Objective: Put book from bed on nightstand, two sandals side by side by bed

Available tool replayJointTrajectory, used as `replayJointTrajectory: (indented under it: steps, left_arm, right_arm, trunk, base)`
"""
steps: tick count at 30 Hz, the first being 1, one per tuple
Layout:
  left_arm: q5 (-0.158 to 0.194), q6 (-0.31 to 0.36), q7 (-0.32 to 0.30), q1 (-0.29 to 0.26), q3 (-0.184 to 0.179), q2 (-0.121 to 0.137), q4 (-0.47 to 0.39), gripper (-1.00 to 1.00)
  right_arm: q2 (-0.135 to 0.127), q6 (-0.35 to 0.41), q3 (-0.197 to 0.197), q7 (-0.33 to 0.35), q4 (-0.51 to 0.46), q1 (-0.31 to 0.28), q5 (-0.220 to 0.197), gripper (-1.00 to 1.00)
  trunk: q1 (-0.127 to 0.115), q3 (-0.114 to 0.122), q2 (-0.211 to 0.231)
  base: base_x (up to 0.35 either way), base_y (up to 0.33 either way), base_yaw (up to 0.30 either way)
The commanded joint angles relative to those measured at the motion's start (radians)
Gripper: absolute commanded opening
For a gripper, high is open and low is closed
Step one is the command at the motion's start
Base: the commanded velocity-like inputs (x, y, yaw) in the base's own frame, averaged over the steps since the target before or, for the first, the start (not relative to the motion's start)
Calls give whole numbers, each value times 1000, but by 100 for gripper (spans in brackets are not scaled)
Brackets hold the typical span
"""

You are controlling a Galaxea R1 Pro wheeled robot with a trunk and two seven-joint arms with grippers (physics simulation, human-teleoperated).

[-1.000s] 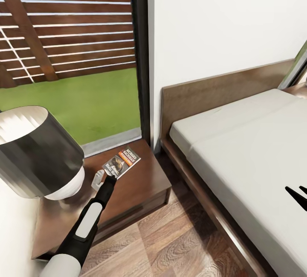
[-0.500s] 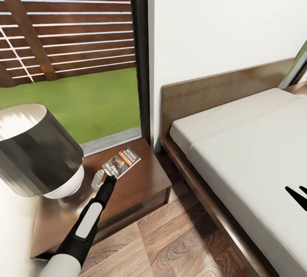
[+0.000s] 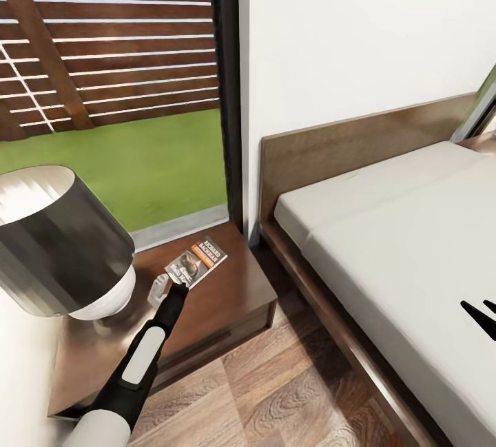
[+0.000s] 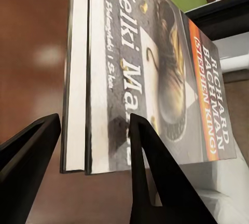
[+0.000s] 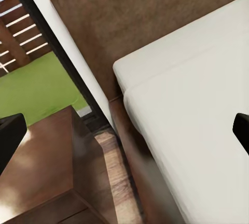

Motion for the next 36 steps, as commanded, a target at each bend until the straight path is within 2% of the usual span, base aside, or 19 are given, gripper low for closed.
replayJointTrajectory:
  steps: [1, 4, 10, 24, 25, 29, 31, 36]
  left_arm:
    - [10, -1, -3, 0, 1, -1, 0, -100]
    - [10, -1, -3, 0, 1, -1, 0, -100]
    - [10, -1, -3, 0, 1, -1, 1, -100]
    - [10, -1, -3, 0, 0, -1, 0, -100]
    - [16, -5, -9, 3, -6, -7, -6, -100]
    - [39, -5, -24, 3, -7, -26, -30, -100]
    - [50, -4, -24, 14, -14, -26, -41, -100]
    - [47, -3, -24, 43, -44, -23, -46, -100]
  right_arm:
    - [0, 10, -1, 3, 0, -1, -3, 100]
    - [0, 10, -1, 3, 0, -1, -3, 100]
    - [0, 10, -1, 3, 0, -1, -3, 100]
    - [0, 10, -1, 3, 0, -1, -3, 100]
    - [6, 4, -4, -3, -6, -7, -9, 100]
    - [2, -18, -3, -25, -29, -7, -7, 100]
    - [8, -29, -3, -36, -40, -6, -6, 100]
    - [36, -57, -3, -64, -52, -4, -2, 100]
  trunk:
    - [0, -1, 0]
    - [0, -1, 0]
    - [23, -19, -42]
    - [23, -19, -42]
    - [23, -19, -42]
    - [23, -19, -42]
    - [23, -19, -42]
    - [23, -19, -42]
  base:
    - [0, 0, 0]
    - [0, 0, 0]
    - [0, 0, 0]
    - [0, 0, 0]
    - [0, 0, 0]
    - [0, 0, 0]
    - [0, 0, 0]
    - [0, 0, 0]
